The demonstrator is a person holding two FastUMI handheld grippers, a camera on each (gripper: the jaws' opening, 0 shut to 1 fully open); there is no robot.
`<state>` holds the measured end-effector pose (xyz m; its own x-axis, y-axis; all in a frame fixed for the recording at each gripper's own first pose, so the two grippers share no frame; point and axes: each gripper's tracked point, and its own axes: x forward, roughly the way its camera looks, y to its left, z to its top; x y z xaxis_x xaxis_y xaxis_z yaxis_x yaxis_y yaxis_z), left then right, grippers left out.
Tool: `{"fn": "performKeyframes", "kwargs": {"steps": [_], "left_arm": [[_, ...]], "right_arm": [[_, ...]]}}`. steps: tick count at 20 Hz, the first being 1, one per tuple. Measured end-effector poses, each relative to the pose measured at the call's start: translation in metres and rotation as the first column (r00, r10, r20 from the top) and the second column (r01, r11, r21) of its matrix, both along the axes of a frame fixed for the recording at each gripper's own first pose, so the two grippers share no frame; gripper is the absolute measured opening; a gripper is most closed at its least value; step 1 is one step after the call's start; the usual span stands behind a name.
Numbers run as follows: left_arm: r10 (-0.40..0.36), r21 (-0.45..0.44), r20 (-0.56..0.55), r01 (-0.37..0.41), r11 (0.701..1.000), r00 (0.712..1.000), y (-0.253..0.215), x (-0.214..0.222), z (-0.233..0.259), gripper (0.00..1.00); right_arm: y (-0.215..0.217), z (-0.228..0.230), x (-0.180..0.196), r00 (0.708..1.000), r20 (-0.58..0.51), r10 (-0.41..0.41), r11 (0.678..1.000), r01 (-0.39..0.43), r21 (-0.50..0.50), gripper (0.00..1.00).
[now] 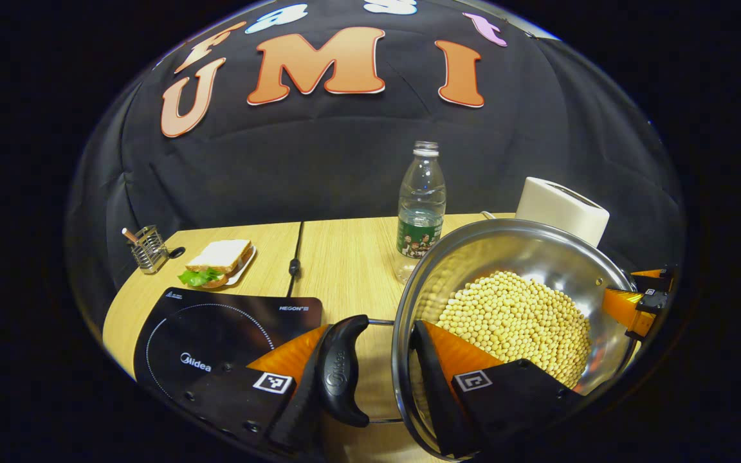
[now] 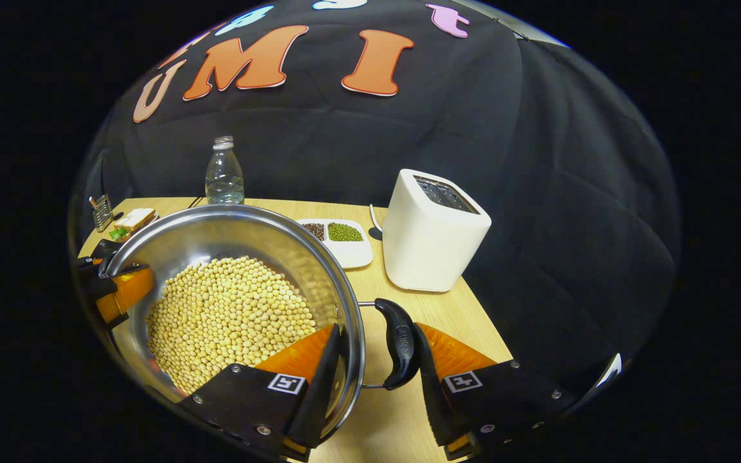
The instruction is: First push the handle of the pot to place it horizontally, then grasp the pot with both hands and set it on the induction cooktop.
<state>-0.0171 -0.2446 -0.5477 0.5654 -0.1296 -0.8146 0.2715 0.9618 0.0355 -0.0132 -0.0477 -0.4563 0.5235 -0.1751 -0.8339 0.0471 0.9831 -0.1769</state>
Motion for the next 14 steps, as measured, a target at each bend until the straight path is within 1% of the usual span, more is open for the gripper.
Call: {"fn": "performKeyframes", "kwargs": {"steps": [2,3,4,5,6,7,8,9,13,14], "left_arm": [[0.019,-0.007,-0.005,-0.019,1.000,1.000,0.011,0.001,0.007,0.77],[0.027,-0.009,-0.002,-0.027,1.000,1.000,0.017,0.001,0.011,0.80],[0.031,-0.009,0.002,-0.031,0.999,1.000,0.024,0.003,0.016,0.75],[0.039,-0.009,0.006,-0.039,0.999,0.999,0.033,0.003,0.021,0.77],[0.042,-0.006,0.009,-0.042,0.999,0.999,0.041,0.005,0.025,0.77],[0.050,-0.005,0.011,-0.050,0.999,0.999,0.049,0.006,0.029,0.77],[0.054,-0.001,0.013,-0.054,0.999,0.998,0.058,0.007,0.033,0.74],[0.062,0.004,0.013,-0.062,0.998,0.998,0.069,0.007,0.037,0.77],[0.098,0.017,0.021,-0.099,0.995,0.995,0.110,0.011,0.051,0.77],[0.109,0.017,0.025,-0.110,0.994,0.994,0.120,0.012,0.056,0.77]], "right_arm": [[0.010,0.012,0.000,1.000,0.011,0.015,1.000,-0.015,-0.005,0.64],[0.017,0.017,0.003,1.000,0.021,0.020,1.000,-0.020,-0.006,0.64],[0.022,0.022,0.003,0.999,0.023,0.031,0.999,-0.030,-0.009,0.64],[0.030,0.027,0.004,0.999,0.030,0.036,0.999,-0.036,-0.007,0.64],[0.037,0.032,0.006,0.998,0.033,0.044,0.999,-0.044,-0.006,0.59],[0.045,0.035,0.007,0.998,0.036,0.049,0.999,-0.049,-0.004,0.64],[0.054,0.038,0.007,0.998,0.033,0.058,0.998,-0.058,-0.004,0.64],[0.064,0.041,0.008,0.997,0.035,0.070,0.998,-0.070,-0.003,0.64],[0.104,0.052,0.013,0.993,0.043,0.108,0.994,-0.109,0.008,0.64],[0.113,0.055,0.014,0.992,0.047,0.121,0.993,-0.121,0.008,0.59]]}}
